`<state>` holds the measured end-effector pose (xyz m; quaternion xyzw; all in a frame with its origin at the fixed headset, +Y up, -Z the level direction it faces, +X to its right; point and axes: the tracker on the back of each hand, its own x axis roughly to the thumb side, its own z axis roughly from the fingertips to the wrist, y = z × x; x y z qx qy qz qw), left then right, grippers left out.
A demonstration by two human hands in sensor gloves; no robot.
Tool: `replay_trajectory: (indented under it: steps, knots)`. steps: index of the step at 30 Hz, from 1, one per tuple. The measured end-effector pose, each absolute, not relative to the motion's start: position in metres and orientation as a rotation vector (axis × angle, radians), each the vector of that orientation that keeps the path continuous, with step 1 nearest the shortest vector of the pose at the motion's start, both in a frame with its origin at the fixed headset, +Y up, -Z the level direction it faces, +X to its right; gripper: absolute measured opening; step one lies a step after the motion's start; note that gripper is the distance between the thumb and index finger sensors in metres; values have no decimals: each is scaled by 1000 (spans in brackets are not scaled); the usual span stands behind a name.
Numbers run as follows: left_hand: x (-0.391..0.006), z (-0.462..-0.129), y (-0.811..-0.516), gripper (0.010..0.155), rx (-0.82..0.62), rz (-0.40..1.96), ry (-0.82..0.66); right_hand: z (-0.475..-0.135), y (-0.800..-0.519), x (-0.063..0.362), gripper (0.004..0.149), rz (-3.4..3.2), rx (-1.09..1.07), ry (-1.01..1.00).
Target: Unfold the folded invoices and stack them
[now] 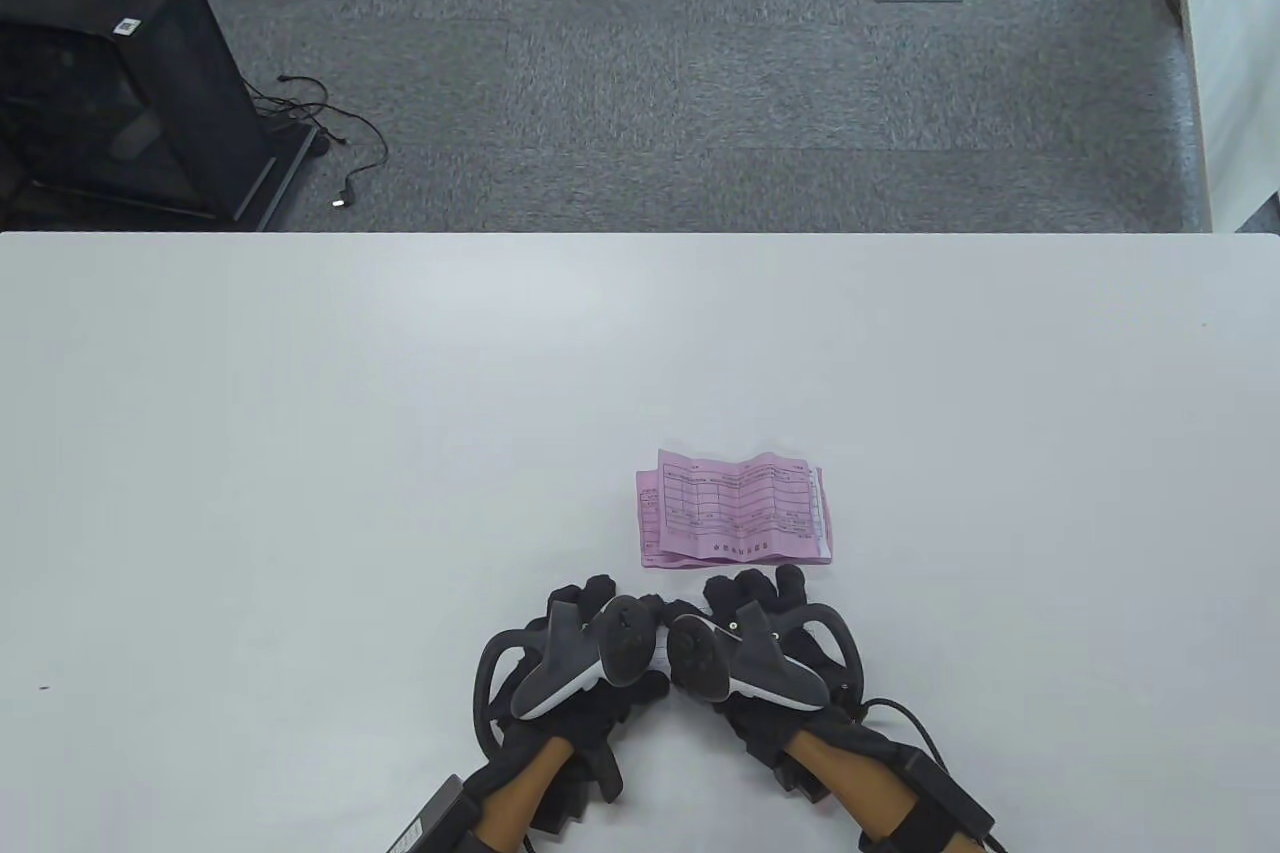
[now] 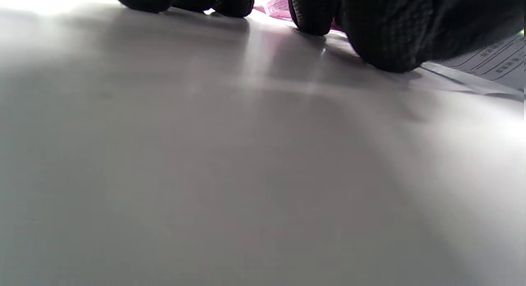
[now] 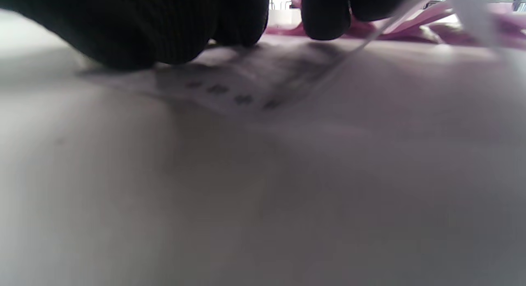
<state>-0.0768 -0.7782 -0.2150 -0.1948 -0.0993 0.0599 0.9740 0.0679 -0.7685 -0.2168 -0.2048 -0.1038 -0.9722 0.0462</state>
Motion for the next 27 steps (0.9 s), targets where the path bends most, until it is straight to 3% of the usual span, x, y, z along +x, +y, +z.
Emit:
replay_trajectory:
  steps: [6, 19, 27]
  knots:
    - [-77, -215, -777, 75, -388, 106, -201, -218, -765, 87, 62, -2929, -577, -304]
    - [-76, -214, -777, 75, -386, 101, -193, -220, -767, 177, 61, -3018, -321, -328]
    - [-76, -213, -776, 76, -372, 84, -183, -221, -771, 200, 61, -3098, -254, -359]
